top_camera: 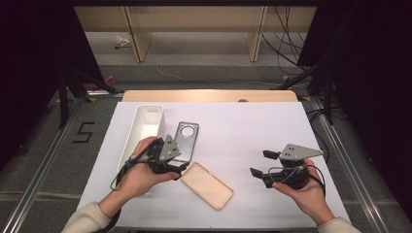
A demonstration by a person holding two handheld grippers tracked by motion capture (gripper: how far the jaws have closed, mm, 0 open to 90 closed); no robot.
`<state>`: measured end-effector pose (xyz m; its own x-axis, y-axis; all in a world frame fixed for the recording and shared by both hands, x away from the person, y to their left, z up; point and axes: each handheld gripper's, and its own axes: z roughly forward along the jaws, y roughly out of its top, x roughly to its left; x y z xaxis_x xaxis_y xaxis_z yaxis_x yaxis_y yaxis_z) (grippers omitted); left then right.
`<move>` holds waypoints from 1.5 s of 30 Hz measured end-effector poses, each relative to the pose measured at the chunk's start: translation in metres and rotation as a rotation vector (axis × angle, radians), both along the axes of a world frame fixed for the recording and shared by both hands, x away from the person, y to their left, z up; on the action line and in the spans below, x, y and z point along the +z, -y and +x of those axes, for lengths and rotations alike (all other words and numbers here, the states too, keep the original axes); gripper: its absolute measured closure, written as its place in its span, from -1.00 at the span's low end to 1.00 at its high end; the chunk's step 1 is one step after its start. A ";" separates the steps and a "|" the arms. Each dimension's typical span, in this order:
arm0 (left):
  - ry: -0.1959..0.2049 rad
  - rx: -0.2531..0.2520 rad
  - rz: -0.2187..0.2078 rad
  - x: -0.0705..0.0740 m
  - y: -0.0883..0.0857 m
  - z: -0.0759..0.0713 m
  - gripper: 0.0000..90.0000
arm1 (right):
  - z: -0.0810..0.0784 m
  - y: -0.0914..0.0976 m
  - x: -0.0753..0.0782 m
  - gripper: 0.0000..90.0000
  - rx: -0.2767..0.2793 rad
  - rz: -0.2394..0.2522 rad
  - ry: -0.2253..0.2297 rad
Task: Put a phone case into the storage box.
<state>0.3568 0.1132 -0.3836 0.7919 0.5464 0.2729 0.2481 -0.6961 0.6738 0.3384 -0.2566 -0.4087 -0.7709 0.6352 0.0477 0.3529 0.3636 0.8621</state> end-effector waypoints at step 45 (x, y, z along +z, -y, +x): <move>-0.086 -0.398 0.747 -0.047 0.048 0.075 -0.21 | 0.000 0.002 -0.001 -0.53 -0.002 0.010 -0.005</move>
<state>0.4318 0.0655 -0.4309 0.9214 -0.0768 0.3810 -0.0801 -0.9968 -0.0074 0.3383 -0.2585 -0.4097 -0.7696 0.6359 0.0579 0.3580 0.3546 0.8638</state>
